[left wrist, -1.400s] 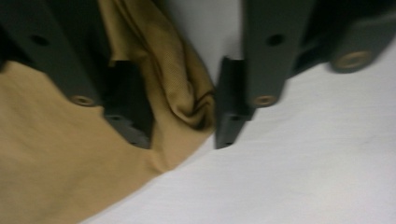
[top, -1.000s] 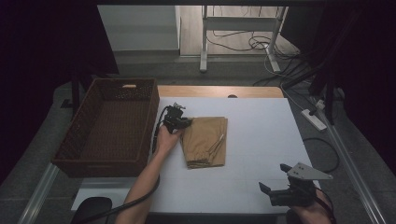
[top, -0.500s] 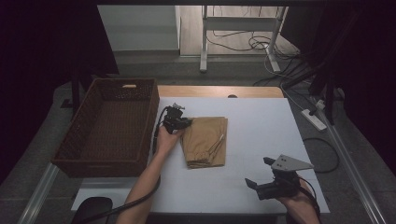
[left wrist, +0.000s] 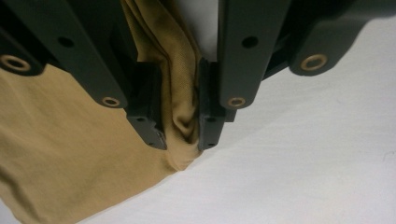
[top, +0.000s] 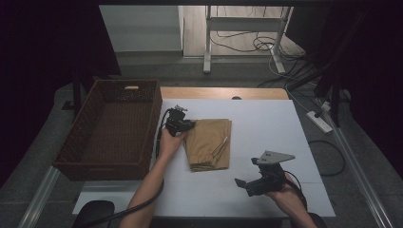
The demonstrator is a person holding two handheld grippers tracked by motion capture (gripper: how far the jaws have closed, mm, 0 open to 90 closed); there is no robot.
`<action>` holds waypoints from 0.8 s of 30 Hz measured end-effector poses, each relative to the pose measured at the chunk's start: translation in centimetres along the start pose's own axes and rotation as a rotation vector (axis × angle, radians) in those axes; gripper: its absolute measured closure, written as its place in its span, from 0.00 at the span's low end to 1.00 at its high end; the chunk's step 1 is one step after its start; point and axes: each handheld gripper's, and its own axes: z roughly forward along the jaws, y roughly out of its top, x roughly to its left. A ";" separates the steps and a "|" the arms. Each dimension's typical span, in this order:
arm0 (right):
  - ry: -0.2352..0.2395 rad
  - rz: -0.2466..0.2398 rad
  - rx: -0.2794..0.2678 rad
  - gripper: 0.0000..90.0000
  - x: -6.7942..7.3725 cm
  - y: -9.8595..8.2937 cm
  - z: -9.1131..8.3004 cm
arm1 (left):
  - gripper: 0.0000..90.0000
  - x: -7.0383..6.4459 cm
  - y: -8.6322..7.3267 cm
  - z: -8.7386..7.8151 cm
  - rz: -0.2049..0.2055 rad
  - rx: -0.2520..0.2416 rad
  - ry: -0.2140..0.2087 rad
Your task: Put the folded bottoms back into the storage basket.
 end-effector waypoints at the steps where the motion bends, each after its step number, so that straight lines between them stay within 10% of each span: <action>1: 0.005 -0.005 0.008 0.01 0.0 0.1 0.3 | 0.82 0.0 0.0 0.0 -0.001 -0.002 0.001; 24: 0.078 -0.085 0.125 0.01 1.2 4.2 8.3 | 0.82 0.2 -0.1 0.0 -0.025 -0.008 -0.016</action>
